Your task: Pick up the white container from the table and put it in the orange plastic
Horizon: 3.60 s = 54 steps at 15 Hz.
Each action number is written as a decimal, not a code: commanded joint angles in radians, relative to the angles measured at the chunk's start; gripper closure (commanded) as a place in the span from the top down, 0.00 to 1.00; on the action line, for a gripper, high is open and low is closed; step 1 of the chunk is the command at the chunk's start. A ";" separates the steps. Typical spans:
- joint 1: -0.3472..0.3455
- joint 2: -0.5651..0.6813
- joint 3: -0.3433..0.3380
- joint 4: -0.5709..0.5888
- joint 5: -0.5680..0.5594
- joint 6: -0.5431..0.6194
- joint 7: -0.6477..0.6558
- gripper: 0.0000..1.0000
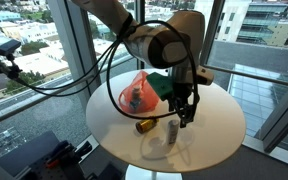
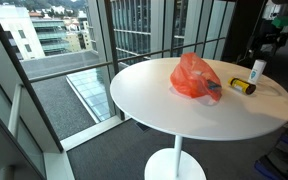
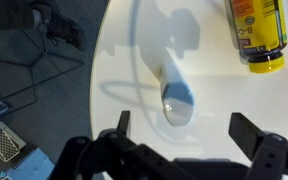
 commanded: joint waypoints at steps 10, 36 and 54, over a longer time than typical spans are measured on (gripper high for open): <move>0.003 0.033 -0.004 -0.020 0.016 0.021 -0.031 0.80; 0.156 -0.095 0.084 -0.009 -0.022 -0.033 0.011 0.11; 0.214 -0.119 0.200 0.086 0.081 -0.105 -0.025 0.11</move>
